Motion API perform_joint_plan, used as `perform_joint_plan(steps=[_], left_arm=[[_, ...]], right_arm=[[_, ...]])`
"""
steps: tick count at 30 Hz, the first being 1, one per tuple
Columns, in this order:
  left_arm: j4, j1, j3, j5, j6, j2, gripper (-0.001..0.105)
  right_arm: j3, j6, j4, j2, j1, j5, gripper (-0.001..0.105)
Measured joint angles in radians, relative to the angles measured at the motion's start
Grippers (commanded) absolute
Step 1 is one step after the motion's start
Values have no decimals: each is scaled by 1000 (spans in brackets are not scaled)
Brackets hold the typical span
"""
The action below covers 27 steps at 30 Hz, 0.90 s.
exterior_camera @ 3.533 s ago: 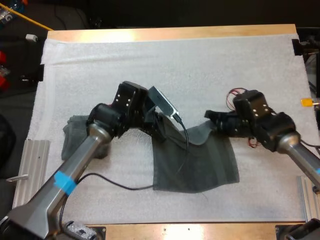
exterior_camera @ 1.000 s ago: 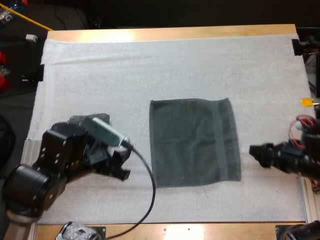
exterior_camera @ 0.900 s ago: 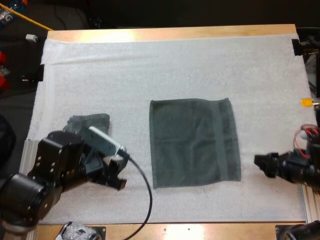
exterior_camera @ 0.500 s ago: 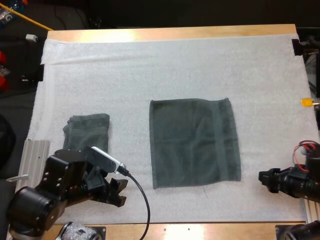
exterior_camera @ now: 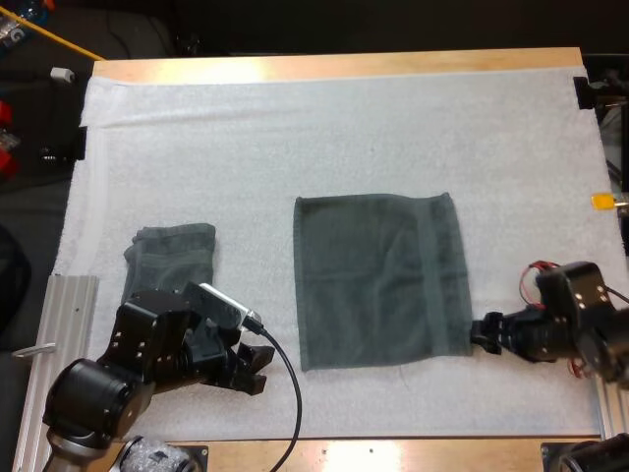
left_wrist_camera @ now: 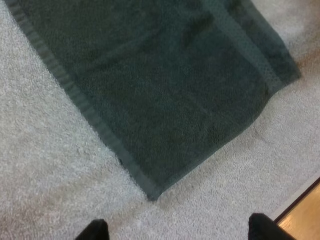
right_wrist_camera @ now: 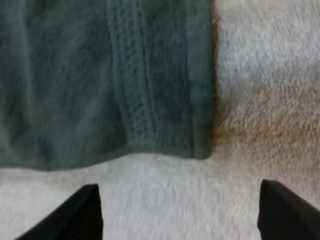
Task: Pick towel from pile, fold and stack
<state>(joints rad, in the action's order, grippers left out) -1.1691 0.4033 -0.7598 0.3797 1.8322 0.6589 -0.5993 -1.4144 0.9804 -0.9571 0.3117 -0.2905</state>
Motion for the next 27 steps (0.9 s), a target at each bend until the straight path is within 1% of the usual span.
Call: perform_joint_plan(steps=[3, 9, 11, 13, 17, 18, 27], left_arm=[[6, 0, -1, 0, 1, 0, 56], [6, 0, -1, 0, 1, 0, 56], [6, 0, -1, 0, 1, 0, 56], [6, 0, -1, 2, 1, 0, 56], [6, 0, -1, 14, 1, 0, 56], [6, 0, -1, 14, 1, 0, 56], [6, 0, -1, 14, 1, 0, 56]], right_arm=[[0, 0, -32, -90, 2, -11, 63], [0, 4, -88, -226, 55, -12, 63], [0, 37, -125, -265, 68, -12, 62], [0, 71, -157, -295, 71, -12, 59], [0, 105, -192, -345, 71, -9, 42], [0, 107, -193, -355, 71, -3, 40], [0, 112, -187, -428, 71, 2, 39]])
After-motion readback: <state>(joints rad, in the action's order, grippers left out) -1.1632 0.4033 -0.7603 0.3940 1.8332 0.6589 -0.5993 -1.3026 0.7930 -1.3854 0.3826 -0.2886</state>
